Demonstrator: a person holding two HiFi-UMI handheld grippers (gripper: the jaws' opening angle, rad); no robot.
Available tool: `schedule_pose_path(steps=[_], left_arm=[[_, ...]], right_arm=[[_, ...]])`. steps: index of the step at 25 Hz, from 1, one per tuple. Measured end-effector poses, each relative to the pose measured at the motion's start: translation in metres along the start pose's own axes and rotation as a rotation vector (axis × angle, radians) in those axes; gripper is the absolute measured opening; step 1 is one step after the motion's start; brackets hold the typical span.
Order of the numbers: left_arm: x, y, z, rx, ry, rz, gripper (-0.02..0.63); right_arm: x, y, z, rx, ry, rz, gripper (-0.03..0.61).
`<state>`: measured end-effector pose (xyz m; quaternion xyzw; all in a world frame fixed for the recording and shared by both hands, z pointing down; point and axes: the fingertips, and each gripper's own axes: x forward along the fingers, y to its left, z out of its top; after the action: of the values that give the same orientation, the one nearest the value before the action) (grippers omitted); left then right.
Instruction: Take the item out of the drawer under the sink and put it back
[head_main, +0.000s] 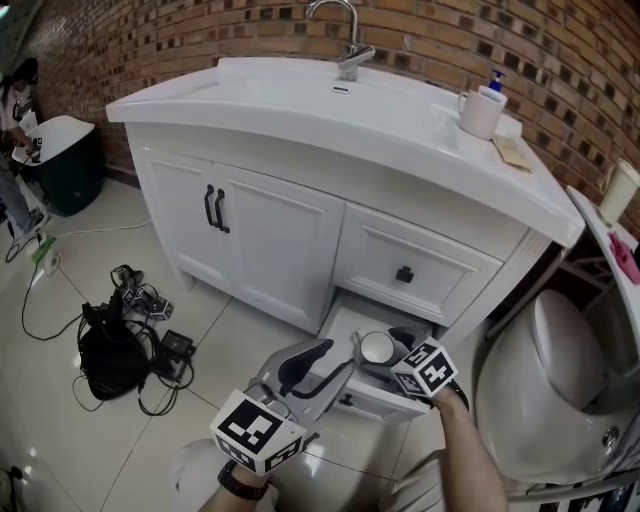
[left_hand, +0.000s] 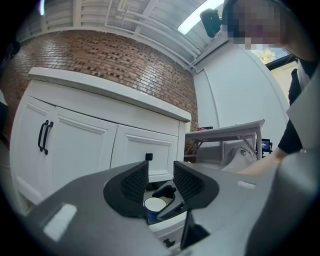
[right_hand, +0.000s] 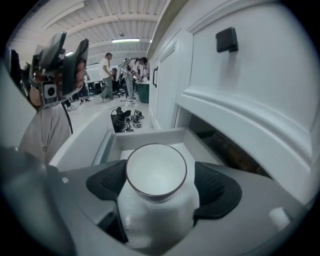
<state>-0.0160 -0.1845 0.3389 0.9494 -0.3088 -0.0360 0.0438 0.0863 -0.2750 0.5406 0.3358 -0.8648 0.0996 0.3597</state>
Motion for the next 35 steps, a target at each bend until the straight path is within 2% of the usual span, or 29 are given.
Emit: schedule_pose_path(steps=[3,6,9,10,16,19,23,25,26,28,31,35], left_arm=[[-0.001,-0.003,0.002,0.006,-0.001,-0.001,0.161],[0.000,-0.008,0.002,0.012,-0.001,-0.010,0.161],[0.000,-0.014,0.003,0.017,-0.004,-0.021,0.161],[0.000,-0.016,0.004,0.018,-0.009,-0.023,0.161],[-0.005,-0.031,0.021,0.026,-0.036,-0.018,0.161],[-0.010,-0.038,0.025,0.041,-0.035,-0.021,0.161],[-0.018,-0.045,0.024,0.073,0.004,-0.019,0.161],[-0.022,-0.048,0.021,0.084,0.021,-0.017,0.161],[-0.024,-0.049,0.020,0.090,0.027,-0.016,0.161],[-0.027,-0.051,0.019,0.101,0.038,-0.019,0.161],[-0.031,-0.055,0.015,0.120,0.053,-0.030,0.161],[-0.038,-0.053,0.011,0.136,0.068,-0.034,0.161]], right_arm=[[-0.024,-0.002,0.019,-0.022,-0.080,-0.049,0.426],[-0.062,-0.003,0.043,-0.052,-0.196,-0.139,0.420],[-0.108,-0.001,0.060,-0.078,-0.310,-0.254,0.302],[-0.123,0.002,0.064,-0.074,-0.344,-0.277,0.299],[-0.219,0.026,0.085,-0.015,-0.568,-0.346,0.241],[-0.253,0.035,0.087,0.009,-0.644,-0.365,0.228],[-0.275,0.040,0.072,0.095,-0.662,-0.386,0.210],[-0.287,0.044,0.062,0.142,-0.665,-0.403,0.161],[-0.293,0.047,0.060,0.147,-0.668,-0.411,0.156],[-0.300,0.054,0.056,0.115,-0.658,-0.436,0.120],[-0.300,0.062,0.054,0.046,-0.623,-0.461,0.117],[-0.300,0.066,0.052,0.031,-0.614,-0.457,0.117]])
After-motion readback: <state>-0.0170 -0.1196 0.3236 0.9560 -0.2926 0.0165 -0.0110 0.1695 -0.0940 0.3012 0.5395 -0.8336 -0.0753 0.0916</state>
